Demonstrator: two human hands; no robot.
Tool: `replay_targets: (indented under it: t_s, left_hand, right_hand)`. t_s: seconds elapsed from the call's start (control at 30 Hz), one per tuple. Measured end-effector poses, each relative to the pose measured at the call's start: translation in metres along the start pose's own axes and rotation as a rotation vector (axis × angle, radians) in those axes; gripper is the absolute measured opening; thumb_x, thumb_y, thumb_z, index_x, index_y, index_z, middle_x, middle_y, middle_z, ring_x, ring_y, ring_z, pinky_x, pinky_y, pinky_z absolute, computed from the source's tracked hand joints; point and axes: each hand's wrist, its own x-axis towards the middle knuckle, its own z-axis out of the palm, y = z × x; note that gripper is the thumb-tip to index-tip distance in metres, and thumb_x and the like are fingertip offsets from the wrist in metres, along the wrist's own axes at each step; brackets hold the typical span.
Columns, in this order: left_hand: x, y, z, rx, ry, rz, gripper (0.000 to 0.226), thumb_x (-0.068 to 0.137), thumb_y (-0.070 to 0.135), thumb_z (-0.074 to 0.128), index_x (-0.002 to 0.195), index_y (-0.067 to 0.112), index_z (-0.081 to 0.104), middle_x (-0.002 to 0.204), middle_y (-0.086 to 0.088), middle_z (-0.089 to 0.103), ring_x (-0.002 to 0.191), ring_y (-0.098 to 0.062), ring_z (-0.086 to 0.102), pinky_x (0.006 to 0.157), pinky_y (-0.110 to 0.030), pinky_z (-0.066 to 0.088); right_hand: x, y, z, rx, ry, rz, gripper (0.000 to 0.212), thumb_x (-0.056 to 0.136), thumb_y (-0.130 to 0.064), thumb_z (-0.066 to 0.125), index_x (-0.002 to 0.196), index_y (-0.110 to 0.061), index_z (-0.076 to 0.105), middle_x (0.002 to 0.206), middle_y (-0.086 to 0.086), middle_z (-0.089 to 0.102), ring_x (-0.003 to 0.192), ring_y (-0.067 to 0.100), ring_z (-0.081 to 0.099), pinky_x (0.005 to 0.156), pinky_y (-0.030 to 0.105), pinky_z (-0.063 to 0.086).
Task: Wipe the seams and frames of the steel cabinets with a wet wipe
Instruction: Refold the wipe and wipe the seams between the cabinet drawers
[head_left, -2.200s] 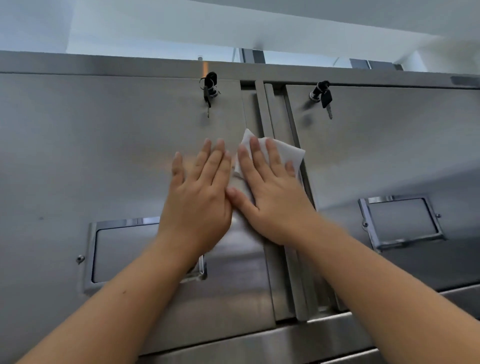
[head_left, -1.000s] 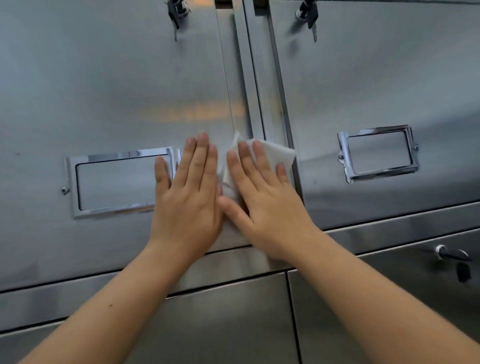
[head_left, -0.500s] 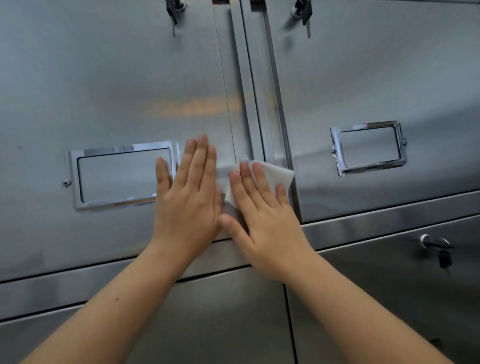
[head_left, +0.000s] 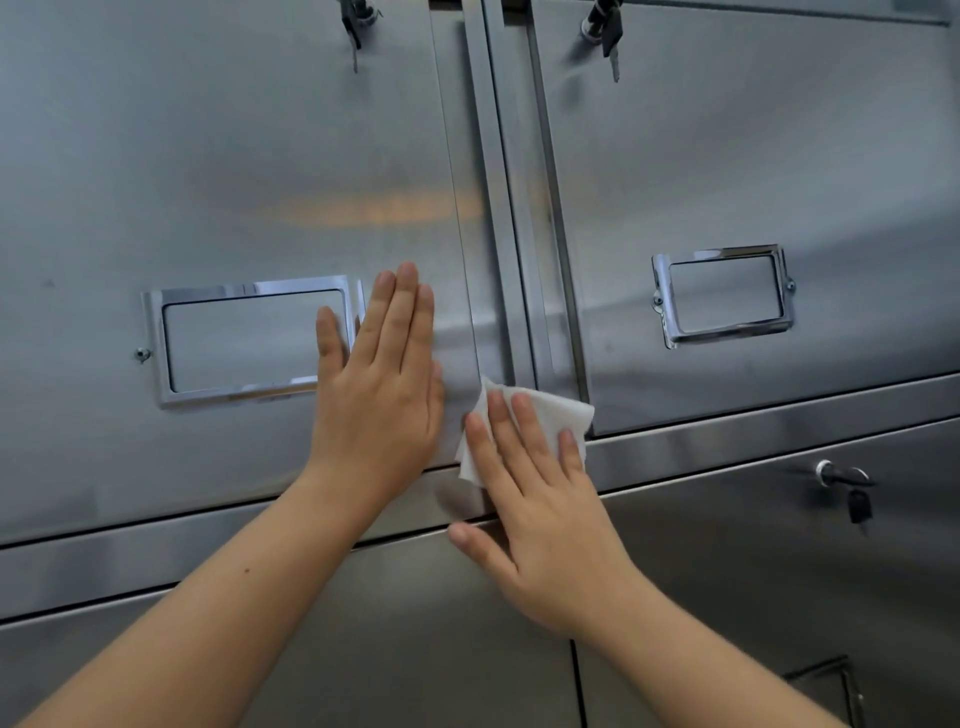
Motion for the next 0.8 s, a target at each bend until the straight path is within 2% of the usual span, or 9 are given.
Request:
replay_targets:
  t_s: [0.07,0.2,0.27,0.4,0.47,0.57,0.67,0.73,0.8]
  left_hand:
    - [0.0,0.0,0.0,-0.003,-0.001,0.001,0.054,0.095,0.024,0.028,0.141,-0.003,0.033,0.149,-0.019,0.029,0.138,-0.029,0.026,0.111,-0.049,0.002]
    - [0.0,0.0,0.001,-0.014,0.0,-0.003,0.053,0.1,0.026,0.017,0.14,-0.004,0.033,0.148,-0.019,0.031,0.137,-0.028,0.024,0.11,-0.05,0.004]
    - [0.0,0.0,0.001,-0.003,0.008,-0.004,0.052,0.099,0.026,0.021,0.14,-0.003,0.034,0.147,-0.019,0.032,0.137,-0.029,0.026,0.11,-0.049,0.003]
    - [0.0,0.0,0.001,-0.016,0.002,0.0,0.053,0.094,0.023,0.03,0.141,-0.003,0.033,0.148,-0.019,0.03,0.137,-0.03,0.028,0.111,-0.048,0.001]
    - [-0.001,0.001,0.0,-0.023,-0.001,-0.002,0.053,0.094,0.023,0.029,0.141,-0.003,0.033,0.149,-0.018,0.03,0.137,-0.029,0.027,0.111,-0.048,0.001]
    - [0.0,0.001,0.0,-0.027,-0.003,-0.008,0.053,0.098,0.025,0.023,0.141,-0.003,0.033,0.148,-0.019,0.03,0.137,-0.029,0.027,0.111,-0.048,0.001]
    - [0.0,0.001,-0.001,-0.054,-0.022,-0.014,0.058,0.101,0.03,0.006,0.141,-0.003,0.03,0.149,-0.019,0.028,0.138,-0.029,0.022,0.111,-0.049,0.002]
    - [-0.001,0.001,0.0,-0.06,-0.024,-0.011,0.058,0.1,0.03,0.005,0.142,-0.004,0.029,0.15,-0.019,0.027,0.138,-0.03,0.022,0.111,-0.048,0.003]
    - [-0.001,0.001,0.002,-0.059,-0.005,-0.002,0.054,0.1,0.026,0.013,0.142,-0.004,0.029,0.149,-0.02,0.027,0.138,-0.03,0.023,0.112,-0.047,0.002]
  right_hand:
    - [0.022,0.001,-0.013,0.011,-0.003,0.002,0.073,0.093,-0.061,0.005,0.149,-0.016,0.005,0.157,0.007,0.004,0.144,0.017,-0.007,0.114,0.05,0.004]
    - [0.056,-0.005,-0.032,0.092,-0.065,0.054,0.077,0.08,-0.07,0.0,0.139,-0.027,-0.025,0.148,-0.006,-0.034,0.132,0.005,-0.038,0.111,0.04,-0.018]
    - [0.044,-0.012,-0.026,0.115,-0.058,0.078,0.081,0.081,-0.069,-0.001,0.145,-0.022,-0.018,0.151,-0.003,-0.03,0.134,0.008,-0.035,0.111,0.041,-0.016]
    - [0.0,-0.013,0.0,0.018,0.003,0.043,0.076,0.095,-0.061,0.011,0.149,-0.009,0.014,0.157,0.011,0.01,0.144,0.022,-0.002,0.106,0.056,0.006]
    - [0.002,-0.007,0.0,-0.004,-0.015,0.029,0.073,0.096,-0.06,0.011,0.148,-0.009,0.016,0.156,0.011,0.015,0.144,0.022,0.003,0.105,0.058,0.011]
    - [0.029,-0.002,-0.014,0.028,0.03,0.01,0.074,0.09,-0.065,0.002,0.149,-0.019,0.001,0.157,0.002,-0.001,0.143,0.012,-0.013,0.111,0.048,0.001]
    - [0.057,-0.005,-0.032,0.101,-0.06,0.07,0.073,0.077,-0.066,-0.003,0.137,-0.03,-0.022,0.152,-0.007,-0.026,0.133,0.003,-0.034,0.11,0.038,-0.017]
    - [0.057,-0.01,-0.032,0.093,-0.061,0.082,0.074,0.078,-0.065,-0.001,0.138,-0.027,-0.024,0.151,-0.006,-0.028,0.133,0.004,-0.035,0.109,0.038,-0.019]
    - [0.037,-0.012,-0.02,0.053,0.001,0.06,0.075,0.087,-0.064,0.003,0.146,-0.02,-0.011,0.156,0.001,-0.015,0.14,0.01,-0.024,0.11,0.044,-0.01]
